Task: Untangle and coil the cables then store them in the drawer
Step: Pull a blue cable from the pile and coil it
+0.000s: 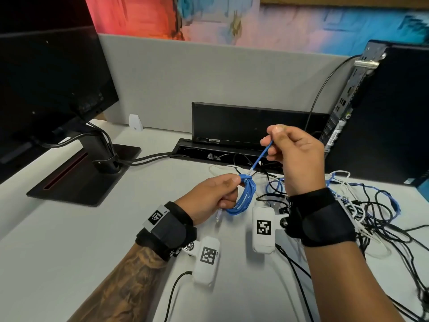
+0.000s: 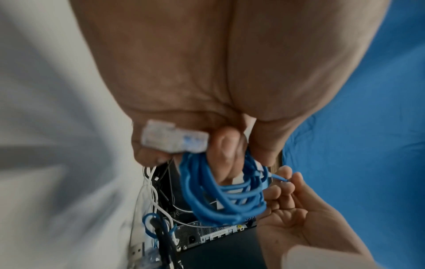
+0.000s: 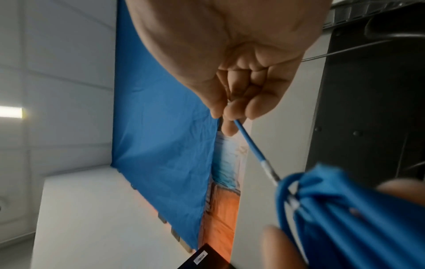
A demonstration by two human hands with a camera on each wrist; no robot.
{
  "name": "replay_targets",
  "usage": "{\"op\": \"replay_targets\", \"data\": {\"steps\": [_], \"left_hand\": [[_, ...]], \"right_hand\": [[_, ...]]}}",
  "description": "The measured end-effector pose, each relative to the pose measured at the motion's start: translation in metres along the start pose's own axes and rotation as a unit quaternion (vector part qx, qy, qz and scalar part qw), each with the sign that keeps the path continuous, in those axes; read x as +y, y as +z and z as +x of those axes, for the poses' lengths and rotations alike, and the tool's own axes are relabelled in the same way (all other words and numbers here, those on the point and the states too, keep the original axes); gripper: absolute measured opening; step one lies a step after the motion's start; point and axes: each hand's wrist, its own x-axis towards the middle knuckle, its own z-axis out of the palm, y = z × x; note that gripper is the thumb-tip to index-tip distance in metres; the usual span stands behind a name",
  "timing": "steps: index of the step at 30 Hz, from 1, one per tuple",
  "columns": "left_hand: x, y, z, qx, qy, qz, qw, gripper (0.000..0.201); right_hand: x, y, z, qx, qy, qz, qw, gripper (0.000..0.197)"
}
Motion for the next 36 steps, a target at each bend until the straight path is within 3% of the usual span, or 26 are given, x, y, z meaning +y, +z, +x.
{"op": "replay_targets", "data": {"steps": [5, 9, 12, 14, 17, 24, 28, 32, 36], "left_hand": [[0.005, -0.006, -0.001, 0.072, 0.077, 0.057, 0.993, 0.031], [0.011, -0.015, -0.003, 0.136, 0.132, 0.025, 0.982, 0.026], [0.017, -0.019, -0.007, 0.152, 0.155, -0.006, 0.976, 0.036], [0.02, -0.018, -0.008, 0.146, 0.159, -0.008, 0.976, 0.048], [0.019, -0.017, -0.009, 0.14, 0.158, 0.012, 0.977, 0.048], [0.018, -0.027, -0.01, 0.126, 0.136, -0.006, 0.983, 0.036], [0.016, -0.03, -0.01, 0.114, 0.128, -0.012, 0.985, 0.024], [0.015, -0.027, -0.01, 0.097, 0.101, -0.017, 0.99, 0.026], [0.018, -0.027, -0.011, 0.081, 0.105, -0.062, 0.989, 0.028]], "right_hand": [[-0.003, 0.007, -0.002, -0.012, -0.013, 0.042, 0.999, 0.016], [0.002, 0.004, 0.001, -0.059, -0.018, 0.086, 0.994, 0.012], [0.013, 0.0, 0.001, -0.122, 0.017, 0.005, 0.992, 0.016], [0.022, 0.006, -0.003, -0.186, 0.037, -0.078, 0.979, 0.017], [0.03, 0.018, -0.011, -0.247, 0.026, -0.165, 0.954, 0.011], [0.033, 0.028, -0.015, -0.217, 0.18, 0.017, 0.959, 0.014], [0.031, 0.028, -0.015, -0.228, 0.163, -0.005, 0.96, 0.016], [0.029, 0.027, -0.018, -0.23, 0.109, -0.059, 0.965, 0.013], [0.027, 0.036, -0.025, -0.232, 0.123, -0.034, 0.964, 0.019]]}}
